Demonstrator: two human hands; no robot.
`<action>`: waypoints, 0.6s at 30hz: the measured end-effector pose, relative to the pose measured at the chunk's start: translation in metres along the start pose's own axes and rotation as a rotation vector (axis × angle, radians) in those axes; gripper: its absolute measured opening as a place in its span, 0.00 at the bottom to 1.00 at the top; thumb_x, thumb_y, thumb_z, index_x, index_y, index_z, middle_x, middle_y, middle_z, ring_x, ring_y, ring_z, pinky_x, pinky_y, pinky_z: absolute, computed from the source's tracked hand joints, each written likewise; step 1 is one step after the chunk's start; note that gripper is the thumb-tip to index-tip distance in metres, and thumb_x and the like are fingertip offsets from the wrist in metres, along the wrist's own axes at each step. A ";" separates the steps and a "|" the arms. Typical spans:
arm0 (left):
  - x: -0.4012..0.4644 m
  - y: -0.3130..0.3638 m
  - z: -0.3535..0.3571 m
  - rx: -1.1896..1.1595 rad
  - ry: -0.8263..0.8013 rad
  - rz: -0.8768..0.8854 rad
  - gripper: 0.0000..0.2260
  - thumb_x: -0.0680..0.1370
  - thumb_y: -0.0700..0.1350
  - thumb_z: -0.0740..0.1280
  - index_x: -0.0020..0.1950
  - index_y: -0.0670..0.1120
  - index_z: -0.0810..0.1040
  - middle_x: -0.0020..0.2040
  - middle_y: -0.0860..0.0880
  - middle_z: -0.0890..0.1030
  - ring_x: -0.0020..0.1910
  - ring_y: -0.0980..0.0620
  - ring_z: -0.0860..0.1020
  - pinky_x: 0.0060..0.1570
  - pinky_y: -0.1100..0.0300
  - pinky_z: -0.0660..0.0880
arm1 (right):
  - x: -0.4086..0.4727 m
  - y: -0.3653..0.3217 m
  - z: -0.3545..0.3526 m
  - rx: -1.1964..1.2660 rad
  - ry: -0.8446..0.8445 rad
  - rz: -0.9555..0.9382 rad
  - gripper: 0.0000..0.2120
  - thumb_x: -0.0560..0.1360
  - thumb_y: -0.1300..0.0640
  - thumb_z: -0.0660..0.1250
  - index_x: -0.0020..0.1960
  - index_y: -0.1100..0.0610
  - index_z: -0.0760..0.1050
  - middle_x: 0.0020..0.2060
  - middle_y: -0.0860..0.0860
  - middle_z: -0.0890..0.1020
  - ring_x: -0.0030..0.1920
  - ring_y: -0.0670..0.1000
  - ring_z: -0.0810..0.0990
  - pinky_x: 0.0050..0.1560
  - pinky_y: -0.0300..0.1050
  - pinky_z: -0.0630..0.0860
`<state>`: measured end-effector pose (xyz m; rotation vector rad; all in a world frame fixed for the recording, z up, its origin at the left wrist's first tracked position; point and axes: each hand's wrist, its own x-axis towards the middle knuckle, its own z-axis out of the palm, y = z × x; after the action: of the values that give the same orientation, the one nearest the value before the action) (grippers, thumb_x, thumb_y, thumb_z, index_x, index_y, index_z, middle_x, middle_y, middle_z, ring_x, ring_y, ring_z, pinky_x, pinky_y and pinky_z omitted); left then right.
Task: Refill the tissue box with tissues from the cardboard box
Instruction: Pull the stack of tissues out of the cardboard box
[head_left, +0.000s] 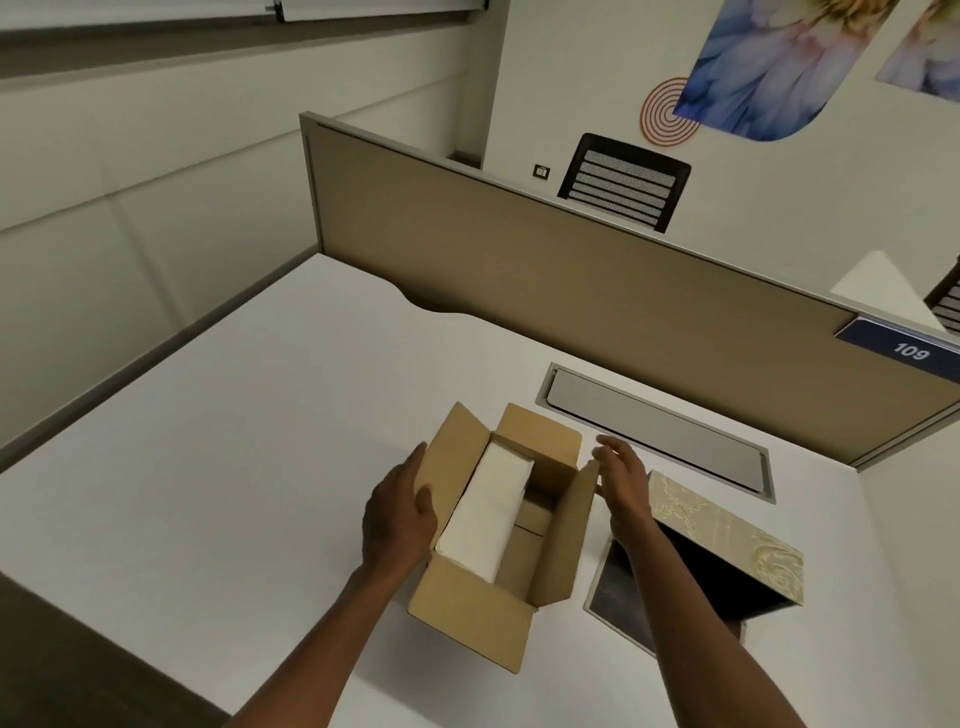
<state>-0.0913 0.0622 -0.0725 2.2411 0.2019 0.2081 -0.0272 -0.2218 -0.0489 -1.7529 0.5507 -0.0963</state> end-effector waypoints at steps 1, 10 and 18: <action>-0.001 -0.005 0.002 0.073 -0.006 0.022 0.23 0.81 0.39 0.65 0.76 0.49 0.69 0.72 0.46 0.75 0.69 0.45 0.74 0.61 0.55 0.76 | -0.002 0.004 -0.005 -0.028 0.064 -0.015 0.13 0.82 0.56 0.63 0.65 0.56 0.75 0.59 0.56 0.79 0.56 0.54 0.78 0.48 0.47 0.76; -0.011 0.002 0.031 0.360 -0.205 0.082 0.20 0.85 0.51 0.55 0.76 0.46 0.68 0.78 0.45 0.67 0.79 0.45 0.60 0.78 0.49 0.54 | -0.027 0.031 -0.013 -0.654 0.287 -0.146 0.11 0.80 0.52 0.66 0.58 0.56 0.81 0.61 0.57 0.77 0.54 0.57 0.80 0.50 0.47 0.76; -0.031 -0.007 0.049 0.311 -0.312 0.027 0.32 0.82 0.63 0.48 0.82 0.48 0.47 0.83 0.46 0.52 0.81 0.47 0.52 0.77 0.52 0.56 | -0.043 0.032 0.016 -1.000 0.100 -0.267 0.20 0.81 0.44 0.60 0.63 0.58 0.77 0.67 0.59 0.76 0.68 0.61 0.72 0.66 0.58 0.73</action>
<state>-0.1110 0.0230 -0.1112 2.5487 0.0367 -0.1713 -0.0691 -0.1944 -0.0735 -2.8078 0.4571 -0.1022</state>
